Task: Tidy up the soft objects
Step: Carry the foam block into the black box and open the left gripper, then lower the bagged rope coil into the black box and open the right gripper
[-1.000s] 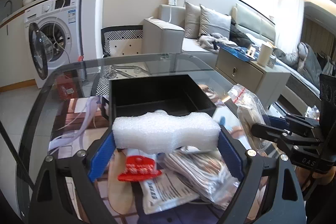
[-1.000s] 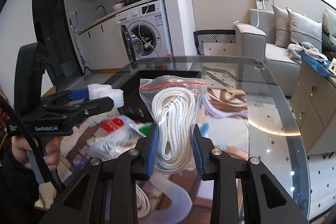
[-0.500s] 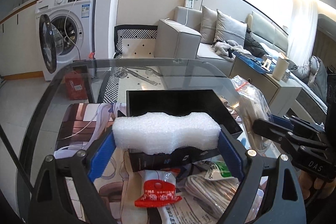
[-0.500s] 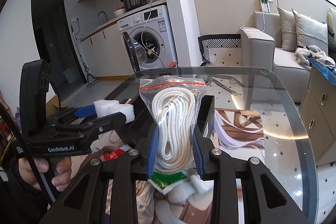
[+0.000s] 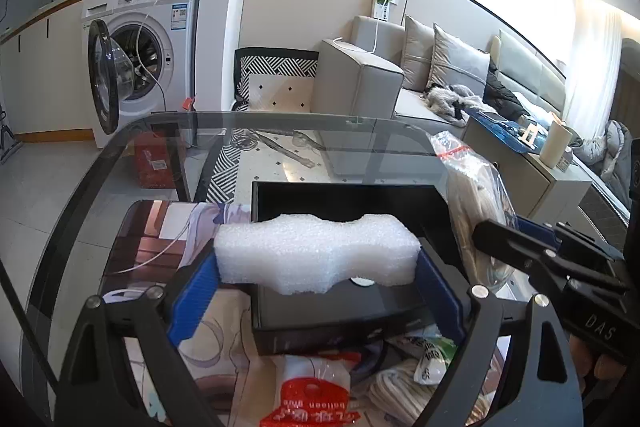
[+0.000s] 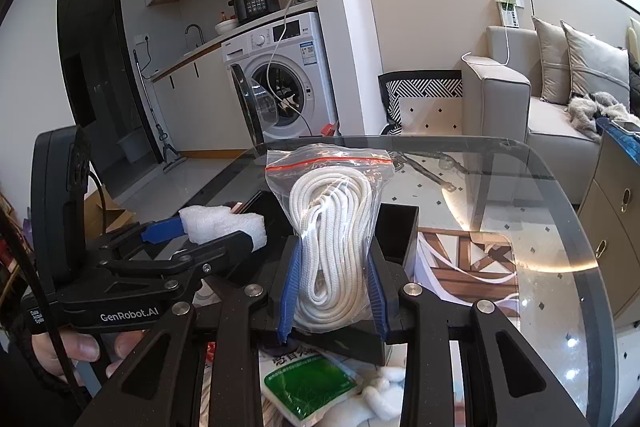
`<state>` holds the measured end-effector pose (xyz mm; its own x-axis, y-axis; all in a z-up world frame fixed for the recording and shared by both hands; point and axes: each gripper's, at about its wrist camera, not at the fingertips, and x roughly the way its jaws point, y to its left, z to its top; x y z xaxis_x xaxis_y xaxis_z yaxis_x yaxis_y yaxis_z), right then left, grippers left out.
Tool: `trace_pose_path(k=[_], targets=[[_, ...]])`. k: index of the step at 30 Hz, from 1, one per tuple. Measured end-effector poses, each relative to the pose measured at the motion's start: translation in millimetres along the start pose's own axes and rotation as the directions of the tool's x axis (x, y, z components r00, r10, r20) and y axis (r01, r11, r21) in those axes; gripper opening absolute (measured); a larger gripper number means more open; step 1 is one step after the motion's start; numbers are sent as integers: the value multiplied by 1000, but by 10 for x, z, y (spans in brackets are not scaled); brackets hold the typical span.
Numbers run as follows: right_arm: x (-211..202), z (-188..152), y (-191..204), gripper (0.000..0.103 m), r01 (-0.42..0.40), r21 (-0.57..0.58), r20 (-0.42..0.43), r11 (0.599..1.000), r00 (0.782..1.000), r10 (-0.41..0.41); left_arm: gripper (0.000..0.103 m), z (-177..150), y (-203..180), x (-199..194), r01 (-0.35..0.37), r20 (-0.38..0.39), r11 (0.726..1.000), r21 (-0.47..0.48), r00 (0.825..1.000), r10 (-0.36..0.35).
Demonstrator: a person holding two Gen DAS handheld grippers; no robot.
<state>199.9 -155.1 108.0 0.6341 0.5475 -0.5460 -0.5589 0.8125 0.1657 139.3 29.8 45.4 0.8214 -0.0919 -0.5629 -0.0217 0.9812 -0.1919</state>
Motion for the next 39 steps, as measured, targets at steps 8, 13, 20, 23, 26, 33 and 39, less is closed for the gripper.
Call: trace_pose_path(k=[8,13,20,23,26,33,39], targets=[[203,17,-60,31,14,-16,-16,1000,1000,-14,91,-38,1,158,-22,-18,1000,3,1000,22],[265,6,-96,31,6,-23,-26,1000,1000,-6,91,-22,15,188,-20,-15,1000,9,1000,20],[362,-45,-103,31,-7,-28,-49,1000,999,6,92,-68,-30,253,-22,-43,999,49,999,24],[420,-79,-113,31,-8,-33,-70,999,998,5,91,-97,-26,290,-16,-66,998,61,998,20],[443,-98,-137,31,-10,-40,-80,999,997,7,91,-113,-53,305,-11,-79,998,69,997,16],[418,-124,-131,31,1,-70,-93,998,996,-7,91,-112,-103,302,-9,-99,998,69,995,15],[375,-148,-105,31,3,-88,-105,996,994,-12,91,-142,-129,249,3,-116,997,77,993,6]])
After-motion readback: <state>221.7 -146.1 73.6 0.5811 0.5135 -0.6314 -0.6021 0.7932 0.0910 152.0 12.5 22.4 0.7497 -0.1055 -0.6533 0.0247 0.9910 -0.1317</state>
